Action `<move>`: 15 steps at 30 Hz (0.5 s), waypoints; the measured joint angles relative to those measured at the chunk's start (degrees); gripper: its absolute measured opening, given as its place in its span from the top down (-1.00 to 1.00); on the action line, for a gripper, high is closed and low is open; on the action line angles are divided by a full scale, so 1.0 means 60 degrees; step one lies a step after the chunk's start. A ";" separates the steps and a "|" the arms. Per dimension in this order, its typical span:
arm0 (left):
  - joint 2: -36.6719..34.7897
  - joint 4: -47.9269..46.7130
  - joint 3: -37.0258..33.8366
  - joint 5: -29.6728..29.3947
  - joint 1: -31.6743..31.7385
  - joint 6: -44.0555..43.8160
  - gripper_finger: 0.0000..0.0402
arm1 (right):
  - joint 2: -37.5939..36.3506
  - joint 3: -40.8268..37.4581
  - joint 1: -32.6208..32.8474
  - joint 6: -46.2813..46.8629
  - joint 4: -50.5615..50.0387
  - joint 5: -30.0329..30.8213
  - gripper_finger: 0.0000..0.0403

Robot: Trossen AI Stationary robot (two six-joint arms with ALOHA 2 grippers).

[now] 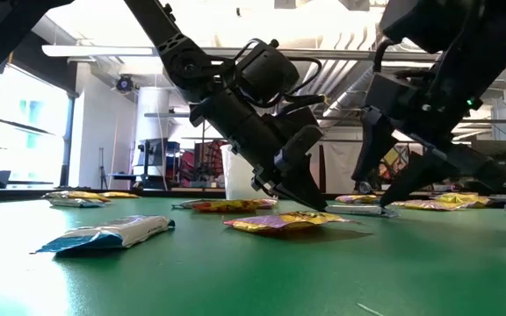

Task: Sort candy by brand, put in halloween buckets
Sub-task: Put the white candy into the black bucket

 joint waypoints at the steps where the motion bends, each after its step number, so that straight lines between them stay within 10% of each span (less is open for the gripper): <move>1: 0.0000 0.0000 0.0000 0.0040 0.0000 0.0000 0.98 | 0.0000 0.0000 -0.0035 -0.0046 0.0025 -0.0003 -0.12; 15: 0.0000 -0.0036 0.0000 0.0178 0.0004 0.0084 0.98 | 0.0000 0.0000 0.0777 0.0311 -0.0907 0.0034 -0.11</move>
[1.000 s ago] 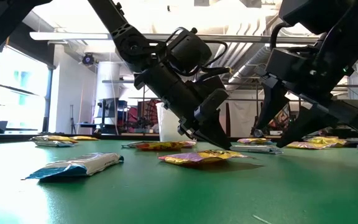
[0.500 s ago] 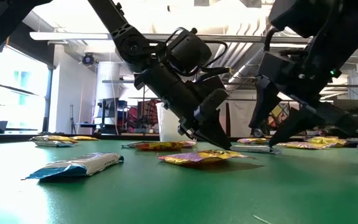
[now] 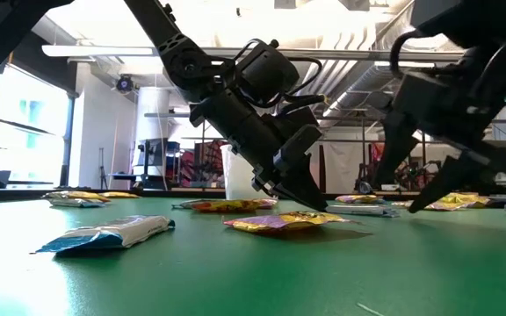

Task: Sort candy by brand, put in halloween buckets
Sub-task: Put the white candy into the black bucket

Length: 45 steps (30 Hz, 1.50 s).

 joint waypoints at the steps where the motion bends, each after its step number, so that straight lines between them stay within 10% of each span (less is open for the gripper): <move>1: 0.0000 0.0000 0.0000 0.0000 0.0000 0.0002 0.98 | 0.0000 0.0000 0.0080 0.0051 0.0050 0.0033 -0.11; 32: 0.0000 0.0044 0.0000 0.0080 -0.0226 0.0168 0.98 | 0.0973 -0.0015 -0.0033 -0.1350 0.2080 0.2174 -0.09; 45: 0.0000 0.0033 0.0000 0.0098 -0.0229 0.0202 0.98 | 0.0954 -0.0011 -0.0023 -0.1354 0.2301 0.2051 0.76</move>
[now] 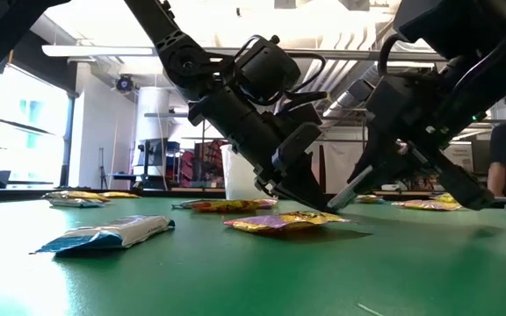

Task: Sort candy by brand, put in halloween buckets
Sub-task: Put the white candy into the black bucket

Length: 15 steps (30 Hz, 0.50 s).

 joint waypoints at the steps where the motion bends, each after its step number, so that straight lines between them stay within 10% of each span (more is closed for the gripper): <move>1: 0.0000 0.0000 0.0000 0.0000 0.0000 0.0048 0.98 | 0.0000 0.0002 0.0000 0.0000 0.0000 -0.0007 0.84; 15: -0.0899 -0.1020 -0.0012 -0.1020 -0.0157 0.0774 0.81 | -0.0495 0.0015 0.0007 0.0616 -0.0426 -0.0005 0.95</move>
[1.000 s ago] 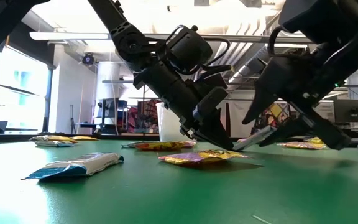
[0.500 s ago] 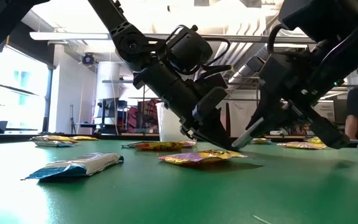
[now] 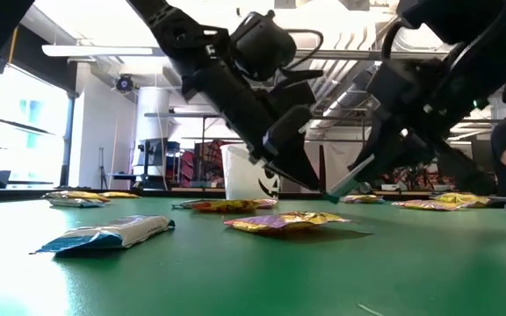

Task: Sort candy by brand, put in halloween buckets
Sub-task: Put the white candy into the black bucket

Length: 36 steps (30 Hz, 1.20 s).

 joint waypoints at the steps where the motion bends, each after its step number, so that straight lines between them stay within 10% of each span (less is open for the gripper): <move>1: -0.0068 -0.0065 0.0005 -0.0166 -0.0036 0.0085 0.77 | -0.0123 0.0000 0.0012 0.0091 -0.0112 -0.0001 0.95; 23: -0.0226 -0.0101 0.0001 -0.1072 -0.0635 0.0266 0.43 | -0.3777 0.0067 0.1114 0.5401 -0.4343 -0.0885 0.93; 36: -0.0226 -0.0070 0.0005 -0.1071 -0.0633 0.0266 0.44 | -0.4296 0.2402 0.2391 0.9157 -0.8506 -0.2453 0.93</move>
